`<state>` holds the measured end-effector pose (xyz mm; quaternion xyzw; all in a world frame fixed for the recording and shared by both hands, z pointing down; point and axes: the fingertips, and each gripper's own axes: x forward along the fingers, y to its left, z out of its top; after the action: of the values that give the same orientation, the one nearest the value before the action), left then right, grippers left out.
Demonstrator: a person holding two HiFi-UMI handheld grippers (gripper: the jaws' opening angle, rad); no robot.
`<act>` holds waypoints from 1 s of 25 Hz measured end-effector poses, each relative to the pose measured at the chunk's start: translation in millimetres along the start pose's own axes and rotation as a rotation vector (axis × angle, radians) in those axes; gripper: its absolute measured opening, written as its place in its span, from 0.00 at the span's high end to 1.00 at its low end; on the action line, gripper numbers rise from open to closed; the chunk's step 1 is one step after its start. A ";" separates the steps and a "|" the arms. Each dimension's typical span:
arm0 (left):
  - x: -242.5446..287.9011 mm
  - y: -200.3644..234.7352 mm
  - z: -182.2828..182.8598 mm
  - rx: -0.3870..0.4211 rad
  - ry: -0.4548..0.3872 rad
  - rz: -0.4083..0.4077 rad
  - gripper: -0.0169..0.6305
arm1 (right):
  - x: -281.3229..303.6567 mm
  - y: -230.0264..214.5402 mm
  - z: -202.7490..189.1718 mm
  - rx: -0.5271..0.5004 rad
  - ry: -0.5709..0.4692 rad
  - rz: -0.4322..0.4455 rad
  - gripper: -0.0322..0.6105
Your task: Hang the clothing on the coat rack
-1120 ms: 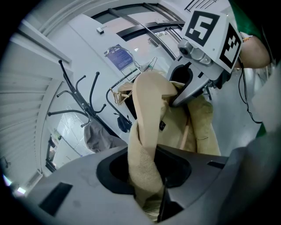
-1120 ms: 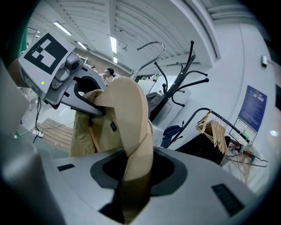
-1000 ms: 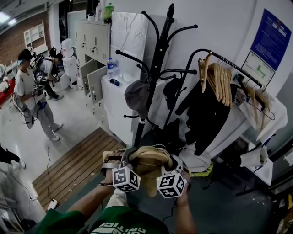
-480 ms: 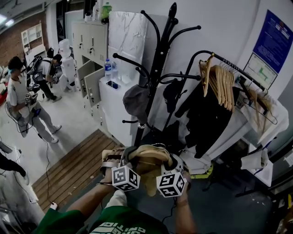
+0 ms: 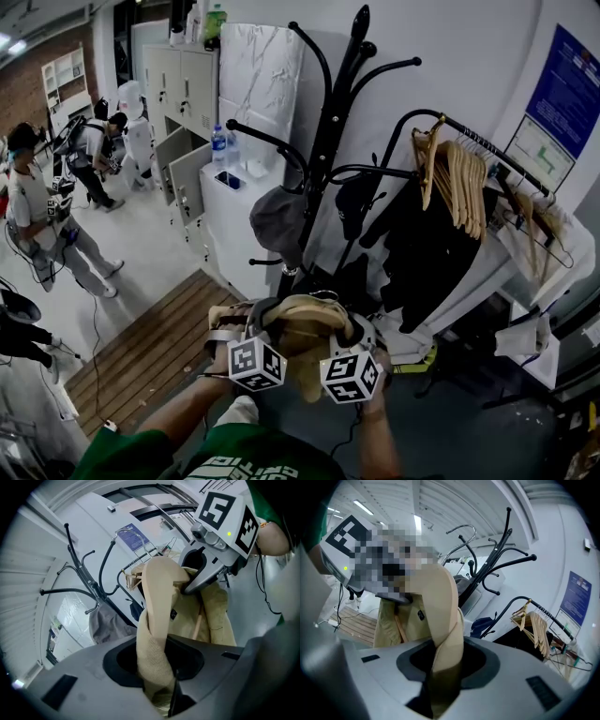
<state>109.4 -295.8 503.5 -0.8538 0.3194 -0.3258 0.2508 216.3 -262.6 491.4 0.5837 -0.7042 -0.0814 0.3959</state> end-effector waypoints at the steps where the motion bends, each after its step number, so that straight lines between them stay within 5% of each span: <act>1: 2.3 4.0 0.2 -0.002 -0.001 0.002 0.81 | 3.0 -2.4 2.9 -0.002 -0.001 0.000 0.75; 25: 72.9 115.3 2.2 -0.002 -0.039 -0.020 0.81 | 88.1 -65.8 78.1 -0.013 0.000 -0.050 0.75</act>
<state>109.4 -424.3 457.6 -0.8634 0.3061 -0.3113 0.2528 214.8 -388.0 441.6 0.5986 -0.6889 -0.0958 0.3974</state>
